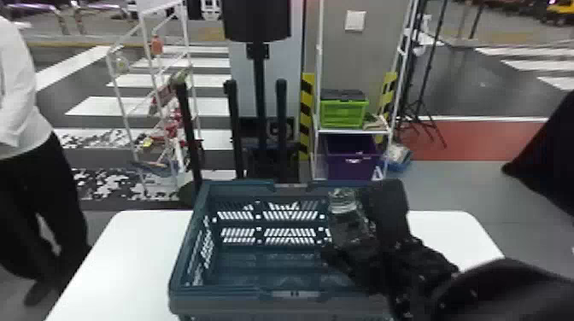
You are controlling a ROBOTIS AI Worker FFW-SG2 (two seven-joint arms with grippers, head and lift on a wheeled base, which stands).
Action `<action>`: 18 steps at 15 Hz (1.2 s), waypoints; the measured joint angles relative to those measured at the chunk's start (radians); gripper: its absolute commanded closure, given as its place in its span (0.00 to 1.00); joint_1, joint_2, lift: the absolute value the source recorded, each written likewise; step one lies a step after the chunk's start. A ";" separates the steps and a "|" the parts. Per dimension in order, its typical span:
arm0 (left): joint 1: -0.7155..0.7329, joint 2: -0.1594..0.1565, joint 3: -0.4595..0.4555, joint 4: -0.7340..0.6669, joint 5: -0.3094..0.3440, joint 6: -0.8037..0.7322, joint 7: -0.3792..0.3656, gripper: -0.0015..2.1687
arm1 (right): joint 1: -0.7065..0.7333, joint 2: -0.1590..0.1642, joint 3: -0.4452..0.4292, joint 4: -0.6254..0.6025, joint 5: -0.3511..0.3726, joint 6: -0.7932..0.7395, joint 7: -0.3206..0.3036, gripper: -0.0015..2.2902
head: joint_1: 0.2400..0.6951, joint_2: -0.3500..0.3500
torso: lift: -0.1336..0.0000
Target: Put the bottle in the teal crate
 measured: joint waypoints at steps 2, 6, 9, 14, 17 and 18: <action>0.005 0.001 0.006 -0.002 0.001 0.000 0.000 0.06 | -0.084 0.015 0.033 0.108 -0.009 0.020 0.000 0.96 | 0.57 0.50 | 1.00; 0.015 0.001 0.017 -0.009 0.002 0.000 0.000 0.06 | -0.201 0.065 0.068 0.329 -0.016 0.020 0.000 0.96 | 0.57 0.50 | 1.00; 0.023 0.001 0.023 -0.017 0.002 0.000 0.000 0.06 | -0.260 0.075 0.079 0.461 -0.030 -0.004 0.000 0.96 | 0.57 0.50 | 1.00; 0.039 0.001 0.035 -0.030 0.002 -0.001 0.000 0.06 | -0.319 0.076 0.094 0.612 -0.087 -0.070 0.002 0.95 | 0.57 0.50 | 1.00; 0.051 -0.002 0.040 -0.035 0.001 -0.016 -0.002 0.06 | -0.330 0.076 0.102 0.650 -0.089 -0.093 0.002 0.73 | 0.57 0.50 | 1.00; 0.055 -0.003 0.042 -0.036 0.000 -0.024 -0.002 0.06 | -0.330 0.076 0.104 0.651 -0.091 -0.100 0.002 0.32 | 0.57 0.50 | 1.00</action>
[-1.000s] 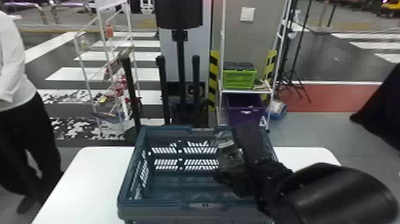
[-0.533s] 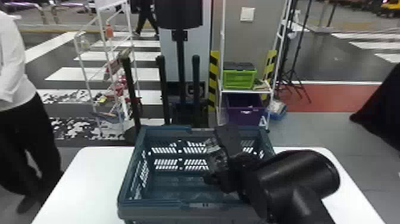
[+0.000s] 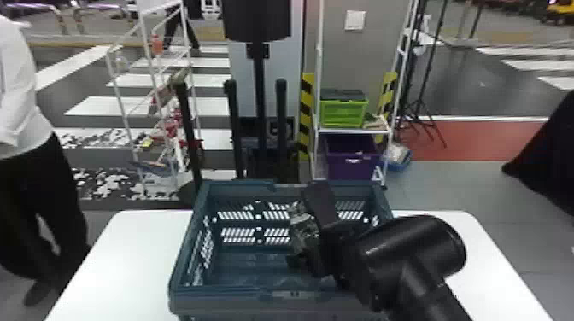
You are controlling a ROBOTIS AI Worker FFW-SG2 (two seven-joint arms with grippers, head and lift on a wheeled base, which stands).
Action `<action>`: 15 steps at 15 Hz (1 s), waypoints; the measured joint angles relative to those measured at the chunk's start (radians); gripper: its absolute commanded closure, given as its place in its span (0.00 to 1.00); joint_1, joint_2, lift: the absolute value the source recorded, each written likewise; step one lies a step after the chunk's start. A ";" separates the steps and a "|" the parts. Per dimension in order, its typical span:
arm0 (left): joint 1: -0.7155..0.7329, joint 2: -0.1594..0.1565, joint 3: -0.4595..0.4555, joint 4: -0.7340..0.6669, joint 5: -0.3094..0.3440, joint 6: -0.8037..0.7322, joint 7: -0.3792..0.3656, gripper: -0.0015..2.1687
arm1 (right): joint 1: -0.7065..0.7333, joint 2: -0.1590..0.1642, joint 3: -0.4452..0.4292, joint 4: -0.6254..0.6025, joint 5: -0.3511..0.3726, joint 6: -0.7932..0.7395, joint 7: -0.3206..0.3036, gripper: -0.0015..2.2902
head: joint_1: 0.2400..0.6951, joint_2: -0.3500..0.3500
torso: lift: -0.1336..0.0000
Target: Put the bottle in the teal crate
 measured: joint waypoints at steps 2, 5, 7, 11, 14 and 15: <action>0.007 -0.003 0.004 0.000 -0.001 -0.016 -0.003 0.06 | 0.010 0.000 0.000 -0.007 -0.017 -0.020 0.001 0.00 | 0.57 0.50 | 1.00; 0.011 -0.006 0.005 0.004 -0.001 -0.029 -0.006 0.06 | 0.030 0.000 -0.006 -0.028 -0.032 -0.025 -0.001 0.02 | 0.57 0.50 | 1.00; 0.013 -0.007 0.005 0.005 -0.002 -0.032 -0.007 0.06 | 0.052 0.000 -0.012 -0.070 -0.031 -0.035 -0.019 0.02 | 0.57 0.50 | 1.00; 0.013 -0.008 0.006 0.011 -0.003 -0.037 -0.008 0.06 | 0.153 -0.006 -0.049 -0.235 -0.017 -0.148 -0.031 0.02 | 0.57 0.50 | 1.00; 0.009 -0.008 0.005 0.017 -0.002 -0.038 -0.008 0.06 | 0.270 -0.062 -0.095 -0.384 -0.013 -0.191 -0.052 0.02 | 0.57 0.50 | 1.00; 0.008 -0.007 0.005 0.019 -0.001 -0.038 -0.008 0.06 | 0.327 -0.085 -0.117 -0.438 -0.012 -0.223 -0.053 0.02 | 0.57 0.50 | 1.00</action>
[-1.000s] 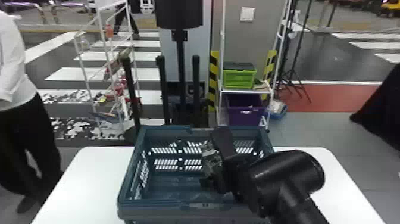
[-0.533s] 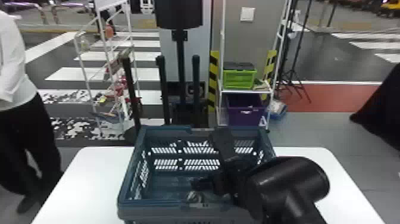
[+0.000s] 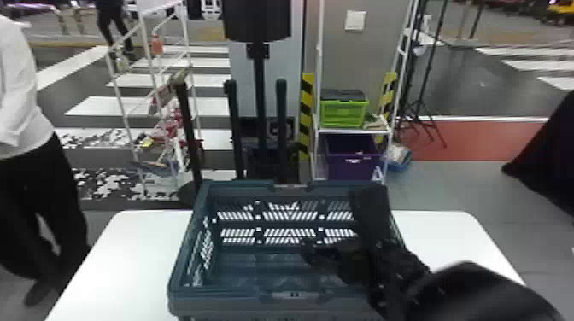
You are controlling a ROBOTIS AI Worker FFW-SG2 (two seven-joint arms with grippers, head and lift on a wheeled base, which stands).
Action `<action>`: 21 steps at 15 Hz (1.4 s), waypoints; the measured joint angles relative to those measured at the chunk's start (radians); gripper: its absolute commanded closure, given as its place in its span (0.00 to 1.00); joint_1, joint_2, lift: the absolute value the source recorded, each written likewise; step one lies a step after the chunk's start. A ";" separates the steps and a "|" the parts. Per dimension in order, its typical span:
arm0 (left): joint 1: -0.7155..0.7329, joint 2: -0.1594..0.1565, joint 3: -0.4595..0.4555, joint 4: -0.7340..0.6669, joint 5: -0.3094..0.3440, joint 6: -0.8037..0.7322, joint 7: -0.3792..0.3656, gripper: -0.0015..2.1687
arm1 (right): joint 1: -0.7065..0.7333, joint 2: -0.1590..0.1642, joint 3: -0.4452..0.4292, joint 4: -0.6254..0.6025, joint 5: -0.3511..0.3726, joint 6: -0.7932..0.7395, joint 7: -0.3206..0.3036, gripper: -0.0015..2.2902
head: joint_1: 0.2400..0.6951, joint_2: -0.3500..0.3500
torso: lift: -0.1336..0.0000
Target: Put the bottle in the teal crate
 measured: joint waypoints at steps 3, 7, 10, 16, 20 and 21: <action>-0.007 0.001 -0.002 0.005 0.002 0.001 0.000 0.06 | 0.183 -0.050 -0.071 -0.124 0.002 -0.159 0.004 0.02 | 0.57 0.50 | 1.00; -0.016 0.001 -0.005 0.009 0.004 0.006 0.000 0.06 | 0.427 -0.078 -0.149 -0.224 -0.001 -0.440 0.021 0.02 | 0.57 0.50 | 1.00; -0.022 0.001 -0.008 0.010 0.005 0.012 0.001 0.06 | 0.577 -0.079 -0.181 -0.234 0.000 -0.691 0.021 0.02 | 0.57 0.50 | 1.00; -0.028 0.002 -0.010 0.007 0.005 0.024 0.004 0.06 | 0.762 -0.060 -0.195 -0.158 -0.015 -1.082 0.019 0.02 | 0.57 0.50 | 1.00; -0.033 0.002 -0.010 0.009 0.005 0.025 0.005 0.06 | 0.827 -0.045 -0.219 -0.139 -0.019 -1.145 0.019 0.02 | 0.57 0.50 | 1.00; -0.034 0.002 -0.010 0.010 0.005 0.025 0.005 0.06 | 0.836 -0.041 -0.225 -0.139 -0.018 -1.145 0.019 0.02 | 0.57 0.50 | 1.00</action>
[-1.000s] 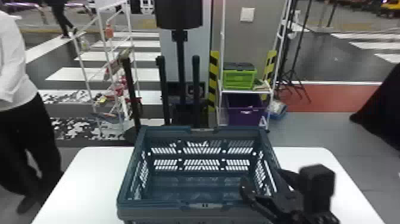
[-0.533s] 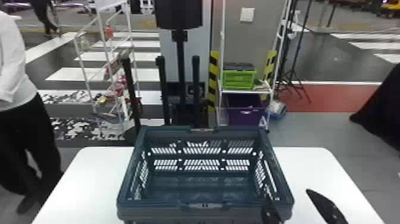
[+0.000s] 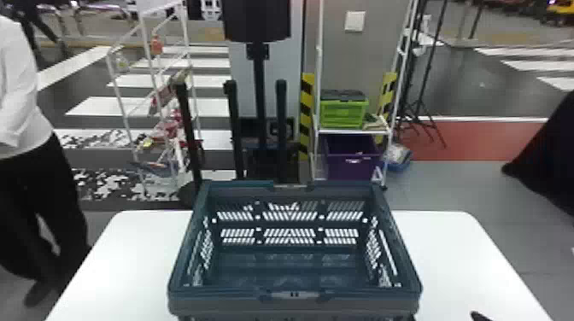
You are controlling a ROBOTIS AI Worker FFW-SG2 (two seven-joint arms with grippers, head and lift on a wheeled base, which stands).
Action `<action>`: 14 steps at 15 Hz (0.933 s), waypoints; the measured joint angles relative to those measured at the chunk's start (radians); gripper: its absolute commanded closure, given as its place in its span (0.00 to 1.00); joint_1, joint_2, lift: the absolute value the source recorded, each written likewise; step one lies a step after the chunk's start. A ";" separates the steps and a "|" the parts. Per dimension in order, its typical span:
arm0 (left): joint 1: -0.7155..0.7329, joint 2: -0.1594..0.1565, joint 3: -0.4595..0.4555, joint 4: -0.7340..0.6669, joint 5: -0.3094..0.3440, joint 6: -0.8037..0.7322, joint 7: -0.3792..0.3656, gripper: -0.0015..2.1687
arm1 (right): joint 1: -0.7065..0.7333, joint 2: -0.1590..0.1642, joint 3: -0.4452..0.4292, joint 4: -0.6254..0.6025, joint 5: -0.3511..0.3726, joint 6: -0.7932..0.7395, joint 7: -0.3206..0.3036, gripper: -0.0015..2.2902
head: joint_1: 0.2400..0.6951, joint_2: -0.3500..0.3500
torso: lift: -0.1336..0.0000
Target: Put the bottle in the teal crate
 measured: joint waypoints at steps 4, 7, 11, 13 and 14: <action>-0.008 0.000 -0.004 0.006 0.001 0.002 0.001 0.06 | 0.024 0.008 -0.023 0.000 0.007 0.000 0.000 0.02 | 0.57 0.50 | 1.00; -0.011 0.000 -0.005 0.006 0.002 0.004 0.002 0.06 | 0.024 0.008 -0.025 0.007 0.008 0.000 0.000 0.02 | 0.57 0.50 | 1.00; -0.014 0.000 -0.005 0.006 0.002 0.009 0.004 0.06 | 0.016 0.008 -0.025 0.015 0.005 0.000 0.000 0.02 | 0.57 0.50 | 1.00; -0.018 0.000 -0.005 0.008 0.003 0.010 0.005 0.06 | 0.013 0.008 -0.025 0.018 0.003 0.002 0.000 0.02 | 0.57 0.50 | 1.00; -0.021 0.000 -0.005 0.009 0.004 0.011 0.006 0.06 | 0.011 0.008 -0.025 0.019 0.003 0.004 0.000 0.02 | 0.57 0.50 | 1.00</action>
